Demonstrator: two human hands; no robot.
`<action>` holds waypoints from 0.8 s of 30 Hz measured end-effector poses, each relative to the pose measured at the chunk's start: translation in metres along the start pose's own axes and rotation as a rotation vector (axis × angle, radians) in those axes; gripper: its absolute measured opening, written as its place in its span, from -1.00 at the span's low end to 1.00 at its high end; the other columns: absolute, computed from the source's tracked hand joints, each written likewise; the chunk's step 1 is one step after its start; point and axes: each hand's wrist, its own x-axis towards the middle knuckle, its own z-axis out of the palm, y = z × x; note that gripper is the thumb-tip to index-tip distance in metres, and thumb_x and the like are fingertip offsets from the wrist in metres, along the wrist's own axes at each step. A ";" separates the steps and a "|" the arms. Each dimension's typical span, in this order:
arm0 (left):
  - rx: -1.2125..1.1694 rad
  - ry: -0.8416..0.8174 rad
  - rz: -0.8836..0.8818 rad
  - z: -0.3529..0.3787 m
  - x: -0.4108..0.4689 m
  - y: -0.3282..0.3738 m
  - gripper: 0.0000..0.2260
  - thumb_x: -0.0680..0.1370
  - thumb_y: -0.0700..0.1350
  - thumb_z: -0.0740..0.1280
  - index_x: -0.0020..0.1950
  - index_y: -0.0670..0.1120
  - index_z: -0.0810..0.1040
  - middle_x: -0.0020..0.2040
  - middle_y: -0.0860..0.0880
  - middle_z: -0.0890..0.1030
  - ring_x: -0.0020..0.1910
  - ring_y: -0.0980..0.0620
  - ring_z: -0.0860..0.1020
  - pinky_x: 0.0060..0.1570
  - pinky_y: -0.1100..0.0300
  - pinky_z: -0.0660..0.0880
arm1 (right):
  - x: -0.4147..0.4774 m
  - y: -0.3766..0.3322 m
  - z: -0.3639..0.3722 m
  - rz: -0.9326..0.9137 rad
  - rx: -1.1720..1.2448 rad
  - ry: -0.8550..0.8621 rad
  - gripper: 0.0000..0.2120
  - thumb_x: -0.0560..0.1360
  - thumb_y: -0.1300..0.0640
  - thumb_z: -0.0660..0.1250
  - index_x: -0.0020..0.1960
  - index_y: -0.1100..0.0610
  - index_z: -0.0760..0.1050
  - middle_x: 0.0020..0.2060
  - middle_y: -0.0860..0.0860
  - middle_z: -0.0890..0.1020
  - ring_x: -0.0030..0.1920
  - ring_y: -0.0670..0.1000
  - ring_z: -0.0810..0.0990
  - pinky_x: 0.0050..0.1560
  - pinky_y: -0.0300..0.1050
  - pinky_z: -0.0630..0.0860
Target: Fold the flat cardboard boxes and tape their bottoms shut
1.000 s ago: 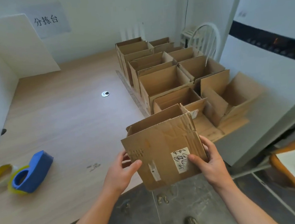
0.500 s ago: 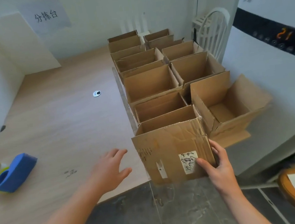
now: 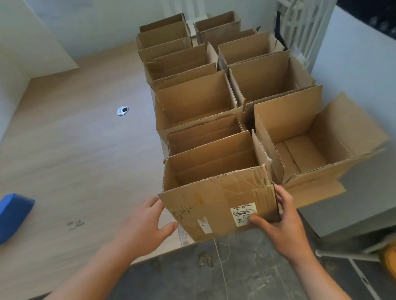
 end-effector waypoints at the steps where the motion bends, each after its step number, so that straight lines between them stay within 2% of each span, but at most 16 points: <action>1: -0.016 0.002 0.000 0.000 0.000 0.002 -0.43 0.56 0.21 0.28 0.55 0.17 0.21 0.47 0.18 0.34 0.33 0.08 0.41 0.22 0.16 0.44 | 0.002 0.000 0.004 0.006 -0.029 0.008 -0.20 0.27 -0.12 0.58 0.33 -0.49 0.20 0.27 -0.35 0.45 0.29 -0.25 0.45 0.19 -0.29 0.47; 2: -0.025 0.006 -0.006 0.000 0.002 0.004 -0.43 0.56 0.21 0.28 0.54 0.16 0.22 0.47 0.18 0.35 0.33 0.08 0.42 0.21 0.16 0.45 | 0.004 0.000 0.008 0.014 -0.052 0.029 -0.23 0.29 -0.10 0.57 0.28 -0.53 0.19 0.23 -0.43 0.43 0.26 -0.27 0.46 0.18 -0.33 0.45; 5: 0.008 -0.002 -0.048 -0.004 0.003 0.003 -0.47 0.56 0.21 0.28 0.49 0.10 0.31 0.38 0.13 0.41 0.28 0.07 0.44 0.14 0.16 0.45 | 0.012 0.002 0.022 0.070 -0.081 0.090 -0.24 0.37 0.04 0.57 0.22 -0.53 0.17 0.15 -0.45 0.40 0.21 -0.30 0.46 0.25 -0.17 0.44; 7: 0.037 -0.002 -0.056 -0.005 0.004 0.000 -0.52 0.56 0.23 0.28 0.42 0.06 0.37 0.31 0.11 0.45 0.23 0.06 0.45 0.08 0.16 0.45 | 0.016 0.004 0.031 0.102 -0.062 0.084 -0.27 0.39 0.07 0.57 0.25 -0.47 0.20 0.14 -0.42 0.42 0.18 -0.42 0.42 0.26 -0.16 0.42; 8: 0.039 -0.002 -0.058 -0.004 0.004 -0.002 -0.53 0.56 0.23 0.27 0.40 0.06 0.39 0.29 0.11 0.46 0.22 0.06 0.46 0.07 0.16 0.45 | 0.017 0.004 0.035 0.118 -0.046 0.079 -0.29 0.39 0.07 0.56 0.30 -0.37 0.23 0.14 -0.39 0.43 0.17 -0.41 0.42 0.27 -0.13 0.43; 10: 0.039 -0.001 -0.069 -0.003 0.004 -0.003 -0.52 0.55 0.25 0.26 0.41 0.08 0.39 0.25 0.11 0.47 0.20 0.06 0.46 0.04 0.15 0.45 | 0.020 0.006 0.039 0.145 -0.023 0.076 -0.30 0.39 0.06 0.56 0.39 -0.18 0.27 0.18 -0.27 0.48 0.20 -0.26 0.46 0.30 -0.04 0.46; 12: 0.031 0.008 -0.080 -0.002 0.007 -0.002 -0.50 0.55 0.27 0.25 0.43 0.11 0.37 0.23 0.12 0.48 0.19 0.07 0.46 -0.02 0.15 0.44 | 0.024 0.006 0.040 0.160 -0.022 0.083 -0.31 0.40 0.07 0.56 0.41 -0.13 0.29 0.18 -0.22 0.50 0.24 -0.13 0.47 0.31 -0.01 0.46; 15: 0.004 0.017 -0.094 0.000 0.012 0.000 -0.47 0.55 0.28 0.26 0.46 0.11 0.34 0.24 0.12 0.48 0.20 0.08 0.46 -0.02 0.16 0.43 | 0.028 0.001 0.037 0.183 -0.034 0.078 -0.34 0.40 0.07 0.56 0.37 -0.18 0.30 0.15 -0.30 0.50 0.24 -0.15 0.47 0.28 -0.02 0.47; 20: -0.024 0.003 -0.127 -0.001 0.003 -0.001 -0.43 0.56 0.25 0.27 0.52 0.11 0.26 0.34 0.10 0.45 0.28 0.04 0.45 0.12 0.11 0.47 | 0.022 -0.011 0.031 0.228 -0.132 0.085 -0.31 0.43 0.03 0.53 0.48 -0.01 0.30 0.35 -0.08 0.48 0.36 -0.04 0.42 0.37 0.10 0.42; 24: -0.052 -0.022 -0.187 -0.006 -0.015 -0.012 -0.45 0.57 0.23 0.28 0.52 0.13 0.26 0.36 0.09 0.44 0.25 0.07 0.47 0.10 0.14 0.46 | -0.006 -0.025 0.023 0.186 -0.241 0.109 -0.43 0.53 -0.07 0.39 0.47 0.04 0.32 0.32 -0.03 0.46 0.31 0.01 0.45 0.31 0.05 0.43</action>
